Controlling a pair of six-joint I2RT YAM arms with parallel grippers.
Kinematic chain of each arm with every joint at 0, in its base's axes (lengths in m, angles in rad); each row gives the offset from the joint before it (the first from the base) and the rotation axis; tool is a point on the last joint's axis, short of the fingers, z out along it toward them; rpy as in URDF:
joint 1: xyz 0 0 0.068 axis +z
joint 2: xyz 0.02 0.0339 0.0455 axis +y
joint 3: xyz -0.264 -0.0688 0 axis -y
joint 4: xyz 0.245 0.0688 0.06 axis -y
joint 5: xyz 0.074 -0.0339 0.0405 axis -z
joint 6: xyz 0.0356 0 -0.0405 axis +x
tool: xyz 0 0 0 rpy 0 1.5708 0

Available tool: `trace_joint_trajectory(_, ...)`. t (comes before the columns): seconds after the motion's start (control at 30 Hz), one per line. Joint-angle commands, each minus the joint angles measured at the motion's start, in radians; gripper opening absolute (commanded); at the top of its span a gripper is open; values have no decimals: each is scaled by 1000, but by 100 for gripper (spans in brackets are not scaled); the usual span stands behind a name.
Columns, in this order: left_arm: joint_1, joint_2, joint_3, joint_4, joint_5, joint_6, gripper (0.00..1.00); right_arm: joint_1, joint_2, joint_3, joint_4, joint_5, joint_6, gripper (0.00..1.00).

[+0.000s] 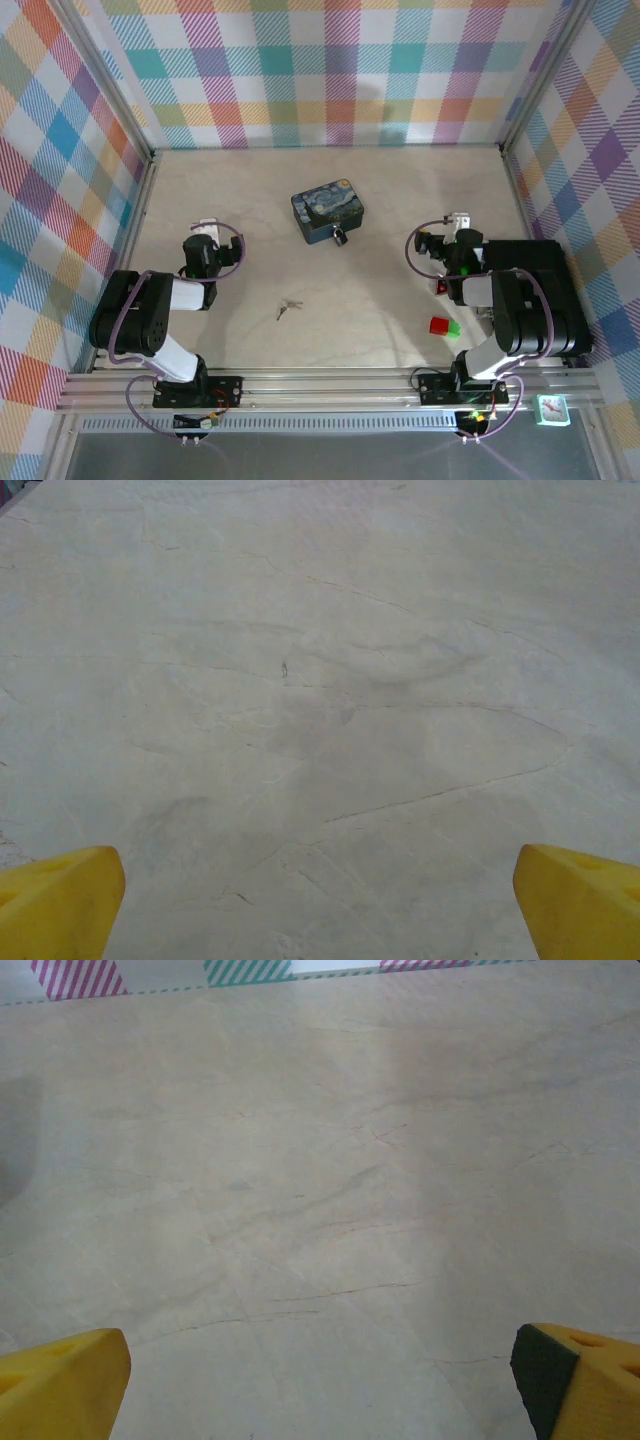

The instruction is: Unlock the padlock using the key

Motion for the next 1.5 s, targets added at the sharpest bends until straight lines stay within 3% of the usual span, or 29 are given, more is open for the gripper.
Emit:
trace_joint_trajectory(0.0,-4,9,21,37,-6,-3,100,-2,-2,18,18,-27,-9,99)
trace_joint_trajectory(0.77,-5,8,21,36,-5,-3,100,-4,-6,22,7,-39,-10,99)
trace_joint_trajectory(0.9,-10,-23,41,-19,-53,-10,100,-2,-81,90,-168,-21,-9,99)
trace_joint_trajectory(1.07,-39,-139,194,-370,-100,5,100,7,-224,201,-453,-4,46,99)
trace_joint_trajectory(1.13,-53,-178,263,-476,-112,-53,100,24,-276,268,-607,-7,114,99)
trace_joint_trajectory(1.3,-81,-222,388,-638,36,-277,100,114,-314,401,-898,-122,298,98)
trace_joint_trajectory(1.47,-129,-175,418,-691,244,-451,100,253,-249,434,-1006,-249,412,93)
